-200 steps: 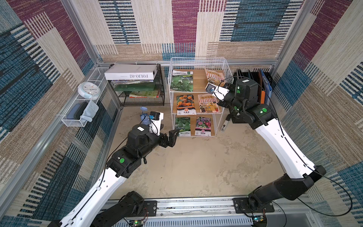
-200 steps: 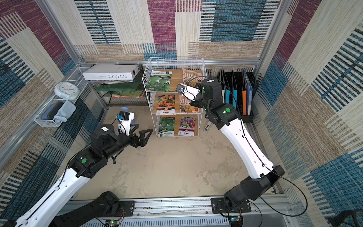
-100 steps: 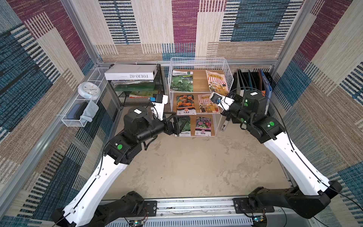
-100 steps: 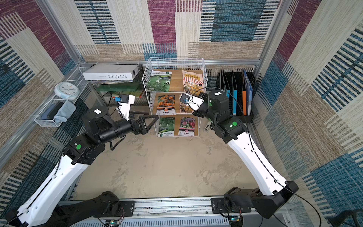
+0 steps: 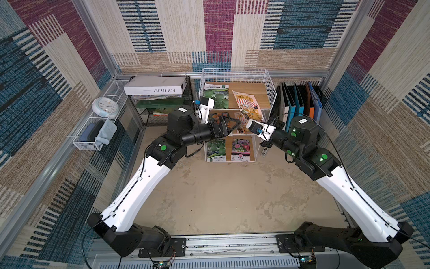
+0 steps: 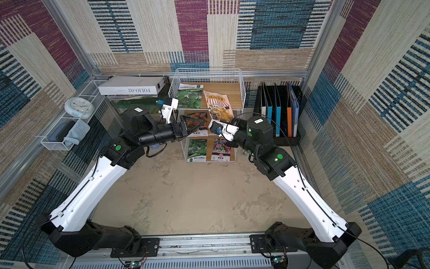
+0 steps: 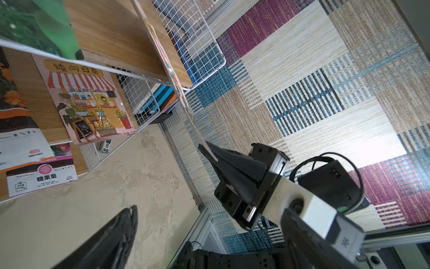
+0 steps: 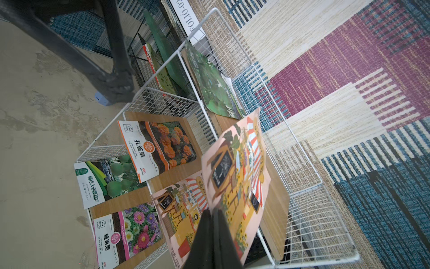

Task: Take the seed bag off the shelf
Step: Pick up the seed packet from the shelf.

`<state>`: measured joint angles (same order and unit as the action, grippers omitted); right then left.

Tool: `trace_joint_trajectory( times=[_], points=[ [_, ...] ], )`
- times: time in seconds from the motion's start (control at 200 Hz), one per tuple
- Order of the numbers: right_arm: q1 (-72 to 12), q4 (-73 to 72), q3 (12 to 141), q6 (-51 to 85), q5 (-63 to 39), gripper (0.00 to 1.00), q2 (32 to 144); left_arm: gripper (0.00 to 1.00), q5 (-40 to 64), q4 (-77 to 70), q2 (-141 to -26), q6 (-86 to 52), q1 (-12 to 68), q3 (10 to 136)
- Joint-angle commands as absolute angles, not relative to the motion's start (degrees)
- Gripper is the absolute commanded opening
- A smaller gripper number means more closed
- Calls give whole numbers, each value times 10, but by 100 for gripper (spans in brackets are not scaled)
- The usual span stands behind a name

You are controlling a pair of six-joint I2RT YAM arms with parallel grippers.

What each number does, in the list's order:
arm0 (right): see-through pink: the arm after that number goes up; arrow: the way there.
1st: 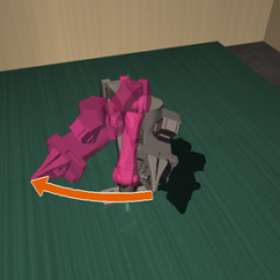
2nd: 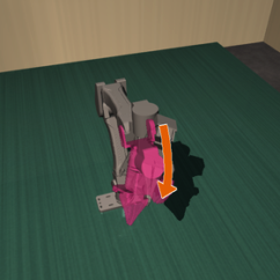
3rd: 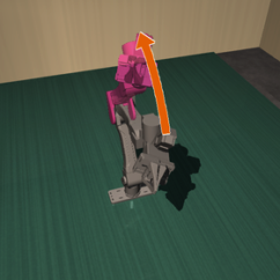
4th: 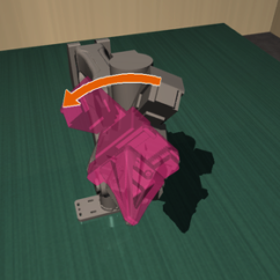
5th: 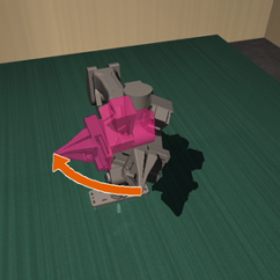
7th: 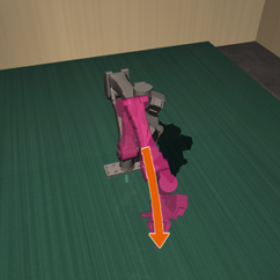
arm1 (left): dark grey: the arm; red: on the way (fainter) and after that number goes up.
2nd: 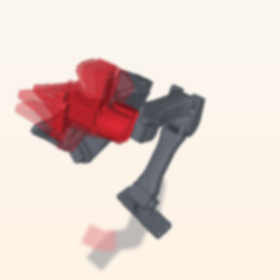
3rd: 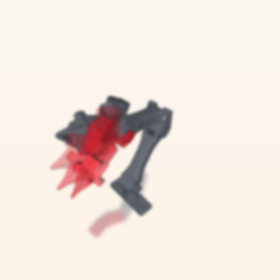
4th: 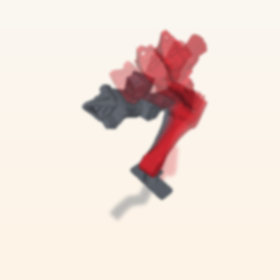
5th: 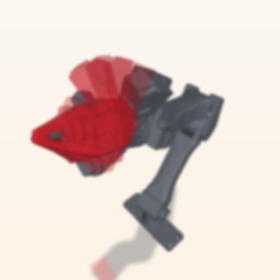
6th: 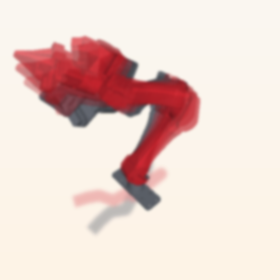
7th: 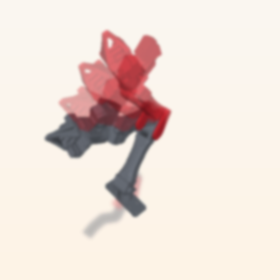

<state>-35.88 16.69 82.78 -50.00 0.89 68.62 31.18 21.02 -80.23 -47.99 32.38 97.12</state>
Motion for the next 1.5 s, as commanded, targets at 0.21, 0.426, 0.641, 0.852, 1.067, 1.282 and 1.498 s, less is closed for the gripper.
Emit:
trace_joint_trajectory(
  times=[0.21, 0.426, 0.641, 0.852, 1.067, 1.282, 1.498],
  points=[
    [-373, 150, 803, -482, -19, 0, 660, 100, 262, 146, -859, -535, 323, 985],
    [-385, 151, 791, -479, -18, 0, 659, 100, 267, 78, -912, -588, 322, 1006],
    [-396, 149, 780, -477, -7, 0, 656, 92, 263, 51, -918, -608, 322, 1009],
    [-403, 142, 766, -473, -3, 0, 648, 65, 267, 54, -906, -611, 323, 996],
    [-409, 144, 775, -475, 0, 0, 657, 55, 271, 80, -907, -604, 323, 989],
    [-417, 147, 781, -480, 4, 0, 667, 47, 272, 87, -918, -603, 323, 1005],
    [-420, 149, 778, -480, 7, 0, 666, 20, 267, 95, -920, -599, 323, 1010]
  ],
)
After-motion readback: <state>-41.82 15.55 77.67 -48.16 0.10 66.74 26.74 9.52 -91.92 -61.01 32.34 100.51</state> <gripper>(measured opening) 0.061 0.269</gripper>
